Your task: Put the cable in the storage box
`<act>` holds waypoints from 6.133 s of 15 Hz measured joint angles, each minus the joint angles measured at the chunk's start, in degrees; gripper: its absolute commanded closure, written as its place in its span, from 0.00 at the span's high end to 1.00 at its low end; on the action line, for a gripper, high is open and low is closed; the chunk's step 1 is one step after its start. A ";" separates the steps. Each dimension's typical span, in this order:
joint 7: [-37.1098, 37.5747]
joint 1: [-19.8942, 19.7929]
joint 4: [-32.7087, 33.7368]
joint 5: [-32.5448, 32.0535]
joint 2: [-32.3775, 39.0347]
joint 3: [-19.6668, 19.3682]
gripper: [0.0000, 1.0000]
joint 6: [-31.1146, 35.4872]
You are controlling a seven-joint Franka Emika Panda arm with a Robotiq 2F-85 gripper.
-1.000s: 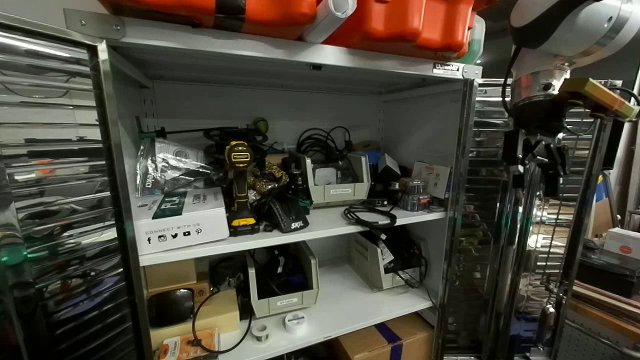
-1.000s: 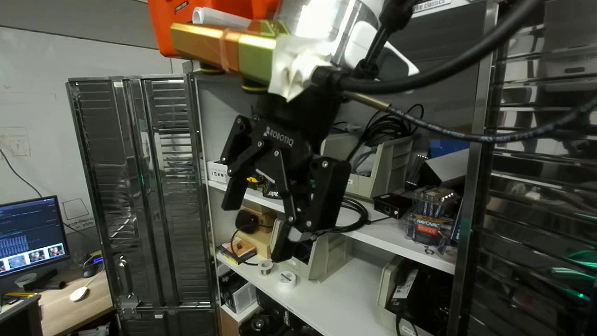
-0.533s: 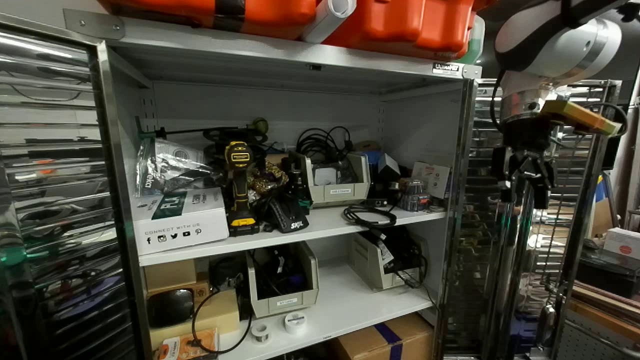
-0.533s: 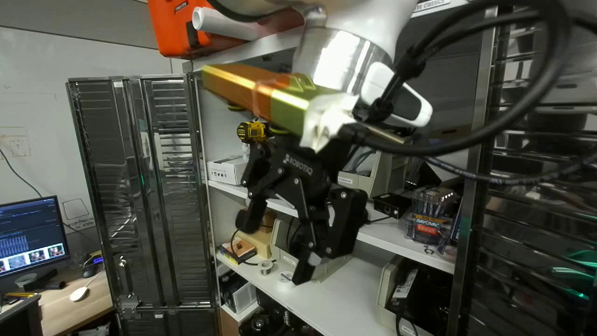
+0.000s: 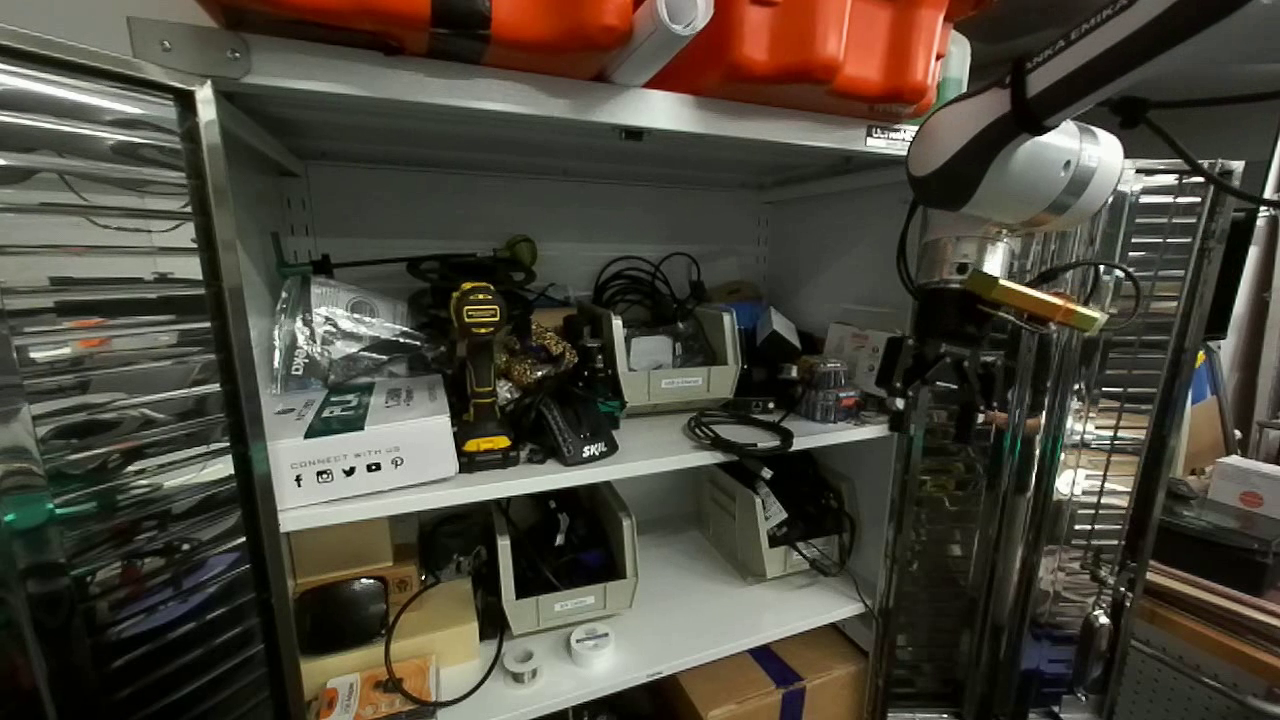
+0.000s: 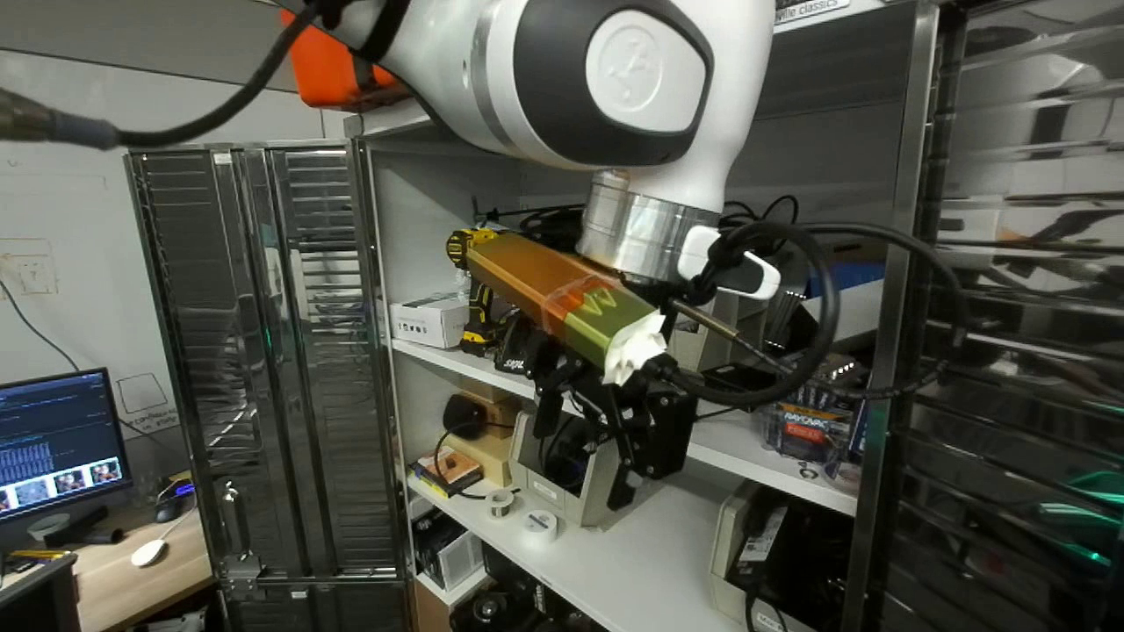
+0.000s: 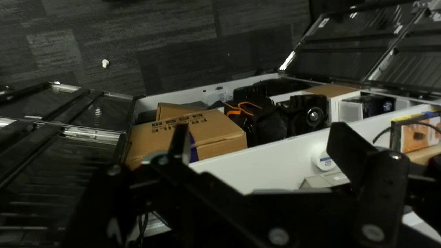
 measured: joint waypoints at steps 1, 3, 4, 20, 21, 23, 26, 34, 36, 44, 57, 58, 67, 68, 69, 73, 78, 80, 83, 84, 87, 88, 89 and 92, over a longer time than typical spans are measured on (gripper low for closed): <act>1.17 0.00 0.05 1.53 0.40 0.54 1.00 2.50; 3.54 0.00 -0.01 4.26 1.10 1.39 1.00 7.87; 4.59 0.00 -0.10 5.23 1.49 1.72 1.00 10.76; 14.14 0.95 2.26 7.21 10.28 6.05 1.00 30.90; 14.65 1.07 2.95 7.20 11.11 6.22 1.00 30.97; 15.61 1.33 4.39 7.20 12.72 6.50 1.00 31.27; 16.95 1.78 6.27 7.03 14.55 6.72 1.00 32.50; 20.26 2.50 9.21 4.24 18.03 6.75 0.27 32.80; 20.76 2.78 9.66 3.94 17.94 6.78 0.14 32.66; 23.35 2.62 7.22 2.04 15.46 6.07 0.12 34.37; 17.95 4.30 -13.22 7.71 -0.73 9.14 0.11 64.37; 17.53 4.81 -13.12 7.92 -0.46 9.68 0.11 66.47; 16.89 6.19 -4.43 3.87 7.20 10.60 0.11 75.47; 16.98 6.09 -2.64 3.30 8.25 9.94 0.11 75.46; 17.12 6.09 -0.71 2.79 9.34 9.16 0.11 75.44; 19.39 7.03 7.64 -0.08 14.33 5.39 0.11 74.99; 23.22 10.29 18.24 -2.44 21.15 1.25 0.11 69.53; 24.49 11.50 22.00 -2.90 23.53 0.44 0.11 67.88; 25.69 12.88 27.03 -3.24 26.69 -0.60 0.11 66.40; 25.99 13.31 28.54 -3.53 27.66 -1.14 0.37 66.09; 26.53 14.47 32.28 -4.67 29.91 -3.14 0.52 64.10; 26.55 14.47 33.18 -4.70 30.28 -3.19 0.62 63.25; 26.55 14.40 33.96 -4.70 30.48 -3.12 0.68 62.18; 26.45 13.05 34.60 -4.57 30.51 -0.94 0.92 59.45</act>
